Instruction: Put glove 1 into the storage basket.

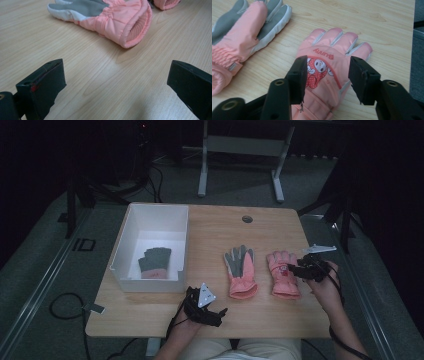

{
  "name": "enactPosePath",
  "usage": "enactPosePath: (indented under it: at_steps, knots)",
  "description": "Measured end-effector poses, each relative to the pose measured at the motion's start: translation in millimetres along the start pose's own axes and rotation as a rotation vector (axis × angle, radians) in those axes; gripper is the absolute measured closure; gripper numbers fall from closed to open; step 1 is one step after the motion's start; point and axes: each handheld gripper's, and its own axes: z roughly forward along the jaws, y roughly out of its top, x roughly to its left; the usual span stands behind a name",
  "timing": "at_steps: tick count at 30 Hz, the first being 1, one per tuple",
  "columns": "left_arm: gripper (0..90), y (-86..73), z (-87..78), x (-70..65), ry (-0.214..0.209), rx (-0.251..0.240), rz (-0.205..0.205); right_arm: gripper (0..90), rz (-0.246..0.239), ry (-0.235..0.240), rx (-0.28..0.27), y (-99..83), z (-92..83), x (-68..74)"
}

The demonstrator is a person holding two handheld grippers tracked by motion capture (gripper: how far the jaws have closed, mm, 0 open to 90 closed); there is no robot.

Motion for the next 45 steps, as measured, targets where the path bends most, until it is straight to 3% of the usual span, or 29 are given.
enactPosePath:
  at_steps: [6, 13, 16, 22, 24, 25, 26, 29, 32, 37, 42, 43, 45]
  knots:
    - [1.3, 0.0, 0.8, -1.0, -0.003, 0.005, 0.004, 53.6, -0.044, 0.003, 0.029, 4.2, 1.7, 0.1]
    - [1.3, -0.6, 2.1, -1.2, -0.002, 0.01, 0.01, 53.0, 0.013, 0.021, 0.051, -3.6, 20.8, 0.3]
    - [1.3, -1.0, 2.9, -1.1, -0.007, 0.02, 0.013, 52.4, 0.034, 0.009, 0.059, -10.8, 31.1, -1.0]
    - [1.3, -1.0, 3.0, -1.0, -0.009, 0.023, 0.013, 54.0, 0.008, -0.034, 0.072, -18.4, 44.2, 3.7]
    - [1.3, -0.3, 2.7, -1.6, -0.007, 0.014, 0.012, 58.0, 0.023, -0.054, 0.068, -23.0, 49.7, 7.1]
    - [1.3, -0.7, 2.7, -2.0, -0.009, 0.014, 0.014, 64.2, 0.026, -0.072, 0.057, -25.8, 52.8, 10.0]
    - [1.3, -0.7, 2.7, -2.0, -0.009, 0.014, 0.014, 64.2, 0.026, -0.072, 0.057, -25.8, 52.8, 10.0]
    - [1.3, 0.0, 3.0, -2.3, -0.01, 0.014, 0.018, 76.7, 0.059, -0.08, 0.044, -27.7, 55.4, 13.0]
    - [1.3, -0.4, 2.9, -2.5, -0.009, 0.016, 0.021, 80.0, 0.07, -0.085, 0.04, -27.9, 55.9, 15.1]
    - [1.3, -0.2, 3.1, -1.4, -0.006, 0.013, 0.013, 85.6, 0.149, -0.069, -0.002, -23.8, 44.3, 11.6]
    - [1.3, 0.2, 3.6, -0.8, -0.008, 0.021, 0.015, 85.8, 0.143, -0.061, -0.031, -14.5, 32.0, 13.2]
    - [1.3, 0.4, 3.1, -1.2, -0.004, 0.011, 0.016, 85.9, 0.112, -0.045, -0.056, -0.3, 17.6, 19.3]
    - [1.3, 0.2, 3.2, -0.9, -0.004, 0.017, 0.017, 85.9, 0.106, -0.03, -0.065, 4.5, 12.9, 20.9]
